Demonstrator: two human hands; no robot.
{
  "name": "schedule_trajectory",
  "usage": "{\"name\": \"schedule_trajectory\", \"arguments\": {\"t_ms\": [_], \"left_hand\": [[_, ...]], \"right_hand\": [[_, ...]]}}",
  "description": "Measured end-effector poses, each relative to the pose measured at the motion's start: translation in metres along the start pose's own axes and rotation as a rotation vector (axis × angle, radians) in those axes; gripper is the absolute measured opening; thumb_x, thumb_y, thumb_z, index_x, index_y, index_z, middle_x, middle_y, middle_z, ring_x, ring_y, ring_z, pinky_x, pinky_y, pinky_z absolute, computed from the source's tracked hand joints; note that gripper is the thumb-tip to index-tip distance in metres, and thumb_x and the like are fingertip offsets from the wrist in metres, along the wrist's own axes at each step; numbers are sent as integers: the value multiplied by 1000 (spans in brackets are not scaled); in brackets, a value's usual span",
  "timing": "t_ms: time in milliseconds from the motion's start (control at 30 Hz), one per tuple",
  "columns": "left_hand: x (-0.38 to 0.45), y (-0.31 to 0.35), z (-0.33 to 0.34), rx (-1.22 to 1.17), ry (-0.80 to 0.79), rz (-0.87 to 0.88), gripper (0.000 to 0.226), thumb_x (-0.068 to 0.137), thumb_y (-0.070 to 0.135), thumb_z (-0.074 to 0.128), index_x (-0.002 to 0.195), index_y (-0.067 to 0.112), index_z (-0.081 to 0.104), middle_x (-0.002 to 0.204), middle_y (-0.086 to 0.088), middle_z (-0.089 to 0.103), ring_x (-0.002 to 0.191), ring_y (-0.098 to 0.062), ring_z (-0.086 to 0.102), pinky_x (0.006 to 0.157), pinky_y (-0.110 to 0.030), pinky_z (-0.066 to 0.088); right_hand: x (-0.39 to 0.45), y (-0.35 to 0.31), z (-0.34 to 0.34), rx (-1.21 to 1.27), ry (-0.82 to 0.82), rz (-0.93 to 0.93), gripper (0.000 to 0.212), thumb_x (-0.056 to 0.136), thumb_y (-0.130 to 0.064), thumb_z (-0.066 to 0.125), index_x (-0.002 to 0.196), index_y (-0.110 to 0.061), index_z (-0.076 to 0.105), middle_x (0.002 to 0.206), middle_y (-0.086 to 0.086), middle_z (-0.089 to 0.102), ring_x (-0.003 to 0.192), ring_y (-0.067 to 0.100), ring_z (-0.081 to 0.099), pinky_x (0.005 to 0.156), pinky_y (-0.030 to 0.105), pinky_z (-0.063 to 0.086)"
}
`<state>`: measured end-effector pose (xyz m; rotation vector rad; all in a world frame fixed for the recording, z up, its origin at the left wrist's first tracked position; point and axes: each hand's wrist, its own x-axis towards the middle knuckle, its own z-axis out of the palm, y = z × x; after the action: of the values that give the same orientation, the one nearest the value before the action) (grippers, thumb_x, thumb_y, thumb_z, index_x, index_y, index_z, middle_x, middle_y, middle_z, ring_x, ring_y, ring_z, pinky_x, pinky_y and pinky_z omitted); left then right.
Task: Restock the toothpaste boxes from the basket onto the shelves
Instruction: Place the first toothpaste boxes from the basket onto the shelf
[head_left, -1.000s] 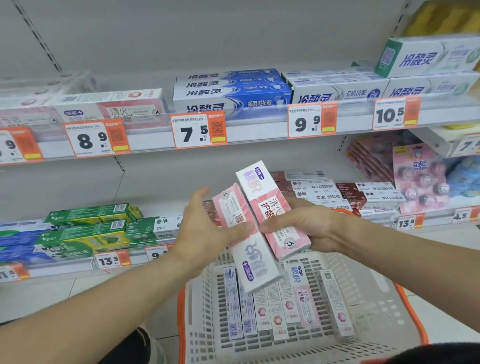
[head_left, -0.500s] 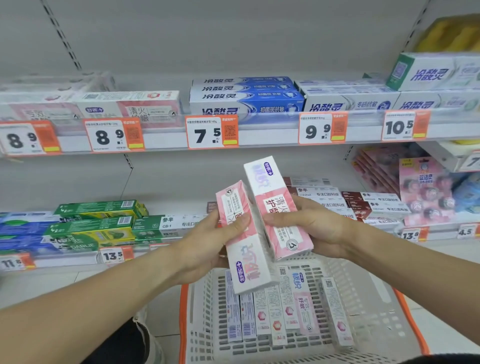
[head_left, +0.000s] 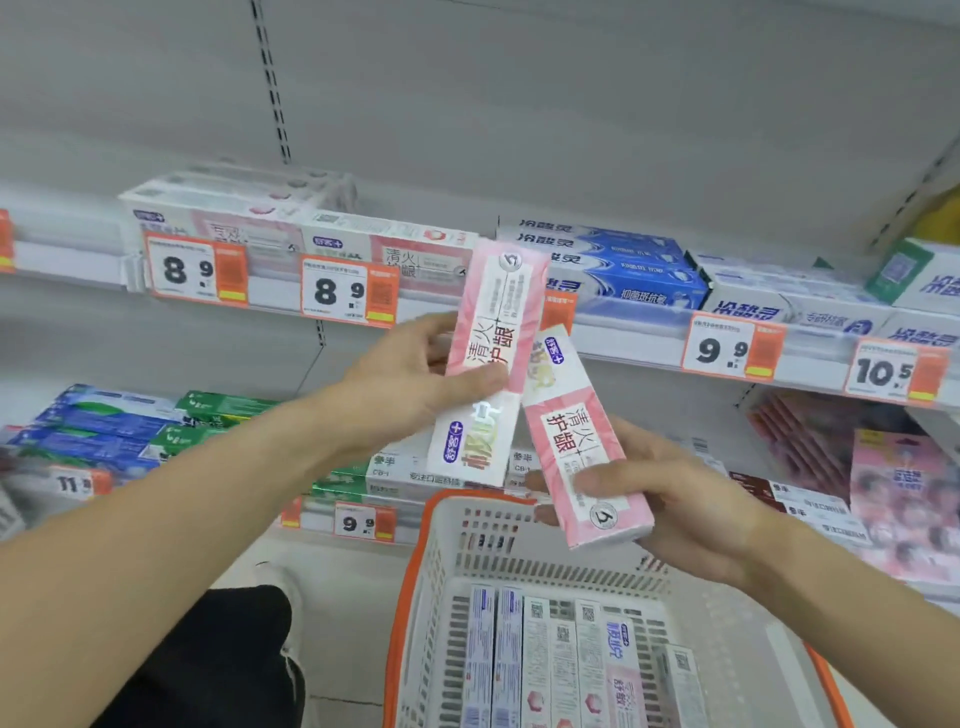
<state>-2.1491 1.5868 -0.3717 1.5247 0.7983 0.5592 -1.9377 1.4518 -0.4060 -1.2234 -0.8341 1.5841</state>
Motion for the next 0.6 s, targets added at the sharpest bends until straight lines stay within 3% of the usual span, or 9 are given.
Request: {"name": "schedule_trajectory", "arguments": {"t_ms": [67, 133, 200, 267, 333, 400, 500, 600], "left_hand": [[-2, 8, -22, 186, 211, 111, 53, 64, 38, 85, 112, 29, 63, 102, 6, 76, 91, -11, 73, 85, -39, 59], [-3, 10, -48, 305, 353, 189, 34, 69, 35, 87, 95, 37, 65, 92, 11, 75, 81, -5, 71, 80, -32, 59], [-1, 5, -76, 404, 428, 241, 25, 78, 32, 84, 96, 37, 68, 91, 12, 74, 70, 6, 66, 72, -22, 55], [1, -2, -102, 525, 507, 272, 24, 85, 29, 77, 107, 28, 69, 104, 7, 75, 79, 10, 64, 69, -10, 44], [0, -10, -125, 633, 545, 269, 42, 91, 28, 70, 132, 19, 62, 120, -1, 68, 105, -8, 62, 79, -14, 37], [-5, -15, -144, 707, 530, 257, 57, 95, 30, 64, 148, 23, 46, 123, -2, 60, 117, -19, 54, 92, -25, 38], [-5, -18, -167, 913, 522, 218, 61, 95, 31, 64, 151, 32, 40, 134, 0, 55, 126, -27, 47, 105, -44, 38], [-1, -18, -177, 1045, 479, 172, 61, 94, 31, 66, 149, 37, 40, 140, 5, 52, 131, -24, 44, 107, -44, 31]], "right_hand": [[7, -11, 17, -84, 64, -60, 60, 73, 2, 73, 129, -12, 60, 119, 15, 71, 97, 29, 72, 74, 36, 60], [16, -21, 33, -146, 141, -116, 57, 72, 3, 76, 125, -11, 63, 118, 15, 71, 94, 29, 72, 67, 34, 59], [28, -32, 46, -141, 231, -166, 56, 69, -3, 74, 123, -10, 65, 118, 18, 71, 102, 36, 70, 83, 46, 60], [39, -46, 60, -138, 268, -215, 69, 62, -2, 82, 127, -10, 62, 117, 15, 72, 111, 40, 67, 102, 57, 49], [51, -65, 78, -191, 281, -315, 77, 56, -3, 87, 128, -10, 60, 115, 11, 74, 106, 35, 70, 99, 51, 53], [66, -88, 97, -301, 308, -447, 68, 61, -8, 83, 125, -7, 60, 109, 9, 76, 96, 27, 73, 85, 40, 59], [109, -125, 121, -500, 371, -592, 47, 75, -3, 81, 119, -9, 63, 102, 4, 78, 87, 18, 75, 72, 28, 59], [172, -163, 139, -704, 394, -675, 47, 77, -10, 85, 120, -12, 68, 108, 0, 74, 89, 10, 71, 75, 16, 54]]}}
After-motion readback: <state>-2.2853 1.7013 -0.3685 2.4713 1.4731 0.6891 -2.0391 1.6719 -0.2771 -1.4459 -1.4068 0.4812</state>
